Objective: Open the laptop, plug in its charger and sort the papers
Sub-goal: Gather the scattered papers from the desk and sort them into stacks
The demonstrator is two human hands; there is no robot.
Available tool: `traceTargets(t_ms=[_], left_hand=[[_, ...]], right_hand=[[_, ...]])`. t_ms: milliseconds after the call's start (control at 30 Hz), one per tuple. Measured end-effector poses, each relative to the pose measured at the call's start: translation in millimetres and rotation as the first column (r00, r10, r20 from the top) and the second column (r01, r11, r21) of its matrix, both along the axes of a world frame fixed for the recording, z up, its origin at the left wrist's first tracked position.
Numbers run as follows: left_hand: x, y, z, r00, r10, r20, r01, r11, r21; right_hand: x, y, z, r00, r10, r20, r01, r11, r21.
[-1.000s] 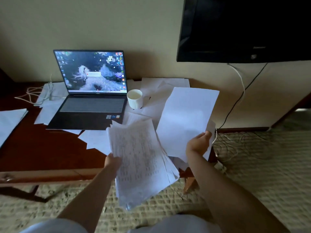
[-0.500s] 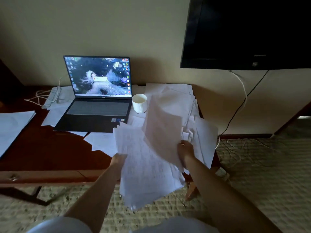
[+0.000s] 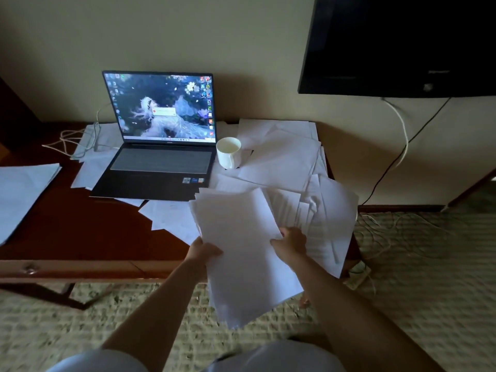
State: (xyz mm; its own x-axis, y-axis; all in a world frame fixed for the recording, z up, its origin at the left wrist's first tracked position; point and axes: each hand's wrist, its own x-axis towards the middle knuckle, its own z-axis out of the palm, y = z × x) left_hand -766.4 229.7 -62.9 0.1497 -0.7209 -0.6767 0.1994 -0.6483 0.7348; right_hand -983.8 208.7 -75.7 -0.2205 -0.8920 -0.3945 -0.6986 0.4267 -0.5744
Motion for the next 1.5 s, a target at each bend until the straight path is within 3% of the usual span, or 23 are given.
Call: traceTargets(t_ms=[100, 167, 233, 367, 467, 600, 767, 867, 1033, 1167, 1267, 1500], left_hand=[[-6, -7, 23, 0.999, 0.032, -0.042, -0.035, 0.995, -0.090], [-12, -16, 48, 0.999, 0.022, -0.032, -0.028, 0.983, -0.179], [-17, -29, 71, 1.000, 0.021, 0.004, -0.019, 0.965, -0.261], [-31, -56, 113, 0.987, 0.157, 0.025, -0.134, 0.905, -0.403], [-41, -65, 129, 0.965, 0.259, 0.043, -0.201, 0.836, -0.511], [-42, -62, 118, 0.950, 0.292, 0.108, -0.171, 0.779, -0.604], [-44, -66, 119, 0.924, 0.281, 0.258, -0.044, 0.751, -0.659], [-48, -70, 131, 0.908, 0.339, 0.246, -0.064, 0.693, -0.718], [-61, -79, 160, 0.807, 0.588, 0.052, -0.322, 0.511, -0.797], [-68, -88, 170, 0.717, 0.696, 0.048, -0.425, 0.490, -0.761], [-64, -87, 163, 0.662, 0.749, 0.037, -0.491, 0.470, -0.734], [-69, -91, 167, 0.673, 0.732, 0.104, -0.412, 0.488, -0.770]], right_hand=[[0, -9, 15, 0.960, -0.146, 0.241, 0.163, 0.985, -0.055], [-4, -18, 31, 0.824, -0.225, 0.521, 0.274, 0.961, -0.019], [-9, -26, 48, 0.739, -0.231, 0.633, 0.333, 0.942, -0.044], [-8, -43, 93, 0.741, -0.219, 0.634, 0.461, 0.853, -0.244], [-4, -54, 118, 0.776, -0.136, 0.616, 0.420, 0.839, -0.345], [-4, -55, 118, 0.839, -0.016, 0.544, 0.278, 0.872, -0.402], [0, -64, 125, 0.820, 0.112, 0.561, 0.318, 0.726, -0.610], [0, -76, 135, 0.827, 0.147, 0.543, 0.298, 0.704, -0.644], [6, -84, 144, 0.783, 0.137, 0.607, 0.391, 0.651, -0.651], [14, -92, 159, 0.706, 0.054, 0.706, 0.544, 0.598, -0.589], [12, -100, 160, 0.700, -0.019, 0.714, 0.586, 0.588, -0.558], [16, -109, 173, 0.767, -0.074, 0.638, 0.536, 0.621, -0.572]])
